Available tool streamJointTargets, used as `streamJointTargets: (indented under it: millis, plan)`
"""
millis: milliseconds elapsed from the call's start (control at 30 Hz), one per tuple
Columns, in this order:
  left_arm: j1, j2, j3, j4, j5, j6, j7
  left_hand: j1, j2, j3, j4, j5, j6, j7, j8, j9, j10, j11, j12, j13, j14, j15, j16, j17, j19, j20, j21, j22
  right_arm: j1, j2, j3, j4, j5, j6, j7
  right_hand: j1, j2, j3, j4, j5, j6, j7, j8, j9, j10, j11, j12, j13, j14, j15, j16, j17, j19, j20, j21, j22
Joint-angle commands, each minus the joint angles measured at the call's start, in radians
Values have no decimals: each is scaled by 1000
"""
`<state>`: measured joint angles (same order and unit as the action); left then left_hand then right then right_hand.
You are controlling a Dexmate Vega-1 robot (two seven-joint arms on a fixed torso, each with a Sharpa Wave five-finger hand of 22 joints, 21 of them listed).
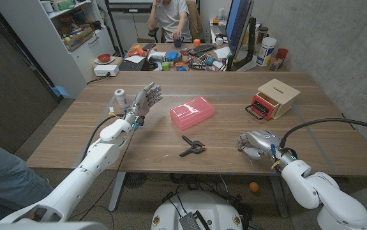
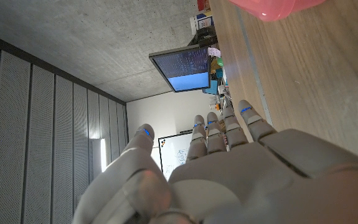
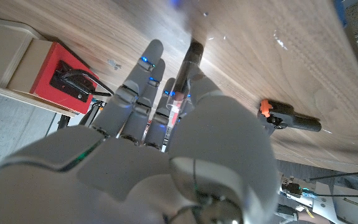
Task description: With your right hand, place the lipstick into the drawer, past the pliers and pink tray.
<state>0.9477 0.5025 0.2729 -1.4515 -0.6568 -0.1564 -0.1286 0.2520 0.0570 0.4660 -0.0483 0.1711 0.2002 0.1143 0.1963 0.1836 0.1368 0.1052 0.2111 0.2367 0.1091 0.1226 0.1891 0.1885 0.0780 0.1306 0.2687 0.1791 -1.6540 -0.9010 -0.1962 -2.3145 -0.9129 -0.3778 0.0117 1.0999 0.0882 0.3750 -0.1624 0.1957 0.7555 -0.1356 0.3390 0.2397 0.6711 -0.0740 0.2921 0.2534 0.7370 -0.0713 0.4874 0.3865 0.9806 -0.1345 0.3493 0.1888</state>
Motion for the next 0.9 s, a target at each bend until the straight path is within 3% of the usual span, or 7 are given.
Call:
streamJointTargets:
  millis: [33,67,133,267,367,900]
  plan:
    - [12,1,-4,-6,2,-6,10,-5,2,2,-6,4,7,-1,1,3,4,2,7,1,2,6,5,1,5,6,-3,2,8,-1,5,12,29,21,-10,51,21,-1,-7,-9,55,13,23,3,86,-9,31,1,74,-139,28,15,53,-29,33,7]
    - [13,1,-4,-6,1,-6,10,-5,2,2,-6,4,8,0,1,3,3,1,6,0,2,6,6,1,5,6,-4,2,7,-2,7,14,33,26,-16,70,23,-2,-10,-12,60,16,24,4,117,-1,40,-1,97,-153,34,19,62,-36,43,9]
    - [15,1,-4,-8,3,-7,13,-6,2,2,-6,4,8,-1,1,3,3,1,6,0,2,6,6,1,5,7,-4,2,7,-2,9,16,39,32,-26,94,26,-5,-11,-16,91,30,36,5,161,-14,52,-5,134,-165,41,21,78,-46,59,12]
    - [16,3,-3,-11,4,-5,14,-6,3,2,-7,4,8,-1,1,3,0,1,5,0,2,7,6,1,6,7,-5,2,5,-7,12,15,43,36,-29,130,28,-12,-9,-19,131,33,49,6,228,-26,69,-10,196,-168,40,16,104,-57,90,18]
    - [17,4,-2,-14,6,-3,17,-7,3,2,-7,4,9,-1,1,3,0,0,5,-1,1,7,5,1,6,6,-6,2,4,-9,14,13,44,35,-29,140,30,-17,-5,-19,144,34,52,6,255,-21,76,-13,225,-168,38,13,112,-62,106,21]
    - [7,4,8,-12,7,4,10,-9,4,2,-10,5,10,0,1,3,1,1,6,-3,2,8,5,1,7,7,-9,2,-14,-20,39,-24,27,18,-20,152,39,-24,4,-19,142,50,47,6,256,-19,65,-18,271,-166,26,22,120,-67,140,28]
